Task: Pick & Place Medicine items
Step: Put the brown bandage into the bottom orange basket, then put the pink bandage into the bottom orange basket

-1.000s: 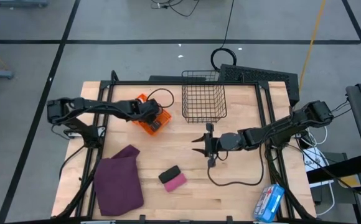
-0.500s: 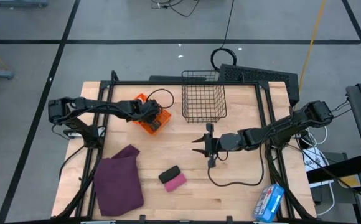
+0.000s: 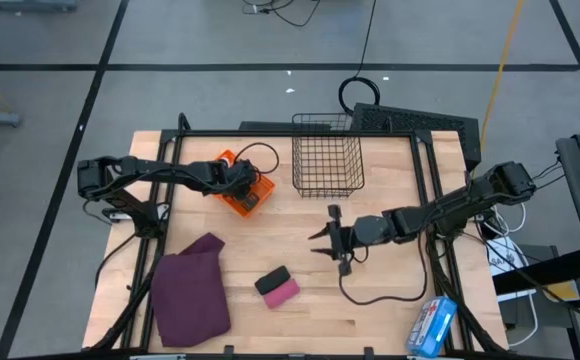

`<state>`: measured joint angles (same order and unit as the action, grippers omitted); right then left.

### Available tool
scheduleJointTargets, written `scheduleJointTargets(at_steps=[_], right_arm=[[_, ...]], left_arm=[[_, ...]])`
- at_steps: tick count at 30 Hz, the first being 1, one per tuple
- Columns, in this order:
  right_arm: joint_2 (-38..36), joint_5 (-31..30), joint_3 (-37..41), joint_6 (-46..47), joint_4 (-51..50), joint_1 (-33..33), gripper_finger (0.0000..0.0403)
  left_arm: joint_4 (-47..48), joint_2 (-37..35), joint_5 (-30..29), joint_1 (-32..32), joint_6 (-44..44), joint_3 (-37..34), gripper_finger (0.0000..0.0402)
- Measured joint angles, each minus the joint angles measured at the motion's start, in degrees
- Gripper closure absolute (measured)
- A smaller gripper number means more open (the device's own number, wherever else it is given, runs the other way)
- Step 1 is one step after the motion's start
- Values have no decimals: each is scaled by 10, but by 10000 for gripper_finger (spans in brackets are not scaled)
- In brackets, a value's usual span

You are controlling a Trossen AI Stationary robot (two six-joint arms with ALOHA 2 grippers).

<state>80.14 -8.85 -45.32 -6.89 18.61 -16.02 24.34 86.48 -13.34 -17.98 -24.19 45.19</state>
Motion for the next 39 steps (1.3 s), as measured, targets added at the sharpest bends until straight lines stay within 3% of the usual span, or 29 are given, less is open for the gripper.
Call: scheduleJointTargets(at_steps=[6, 14, 17, 23, 28, 33, 39], right_arm=[[0, 16, 0, 17, 1, -17, 267], [0, 30, 0, 33, 4, -40, 209], [0, 31, 0, 33, 4, -47, 193], [0, 30, 0, 31, 3, -47, 184], [0, 32, 7, 54, 8, -47, 187], [10, 31, 48, 71, 92, -47, 187], [85, 32, 48, 72, 155, -62, 186]], left_arm=[[0, 0, 8, 0, -9, 0, 315], [-1, 0, 37, 0, -32, 0, 312], [-3, 0, 46, 0, -54, 0, 280], [-6, 0, 59, 0, -59, 0, 165], [8, -8, 58, -2, -34, 19, 96], [43, -25, 57, 1, -34, 61, 61], [58, -62, 59, 28, -31, 125, 59]])
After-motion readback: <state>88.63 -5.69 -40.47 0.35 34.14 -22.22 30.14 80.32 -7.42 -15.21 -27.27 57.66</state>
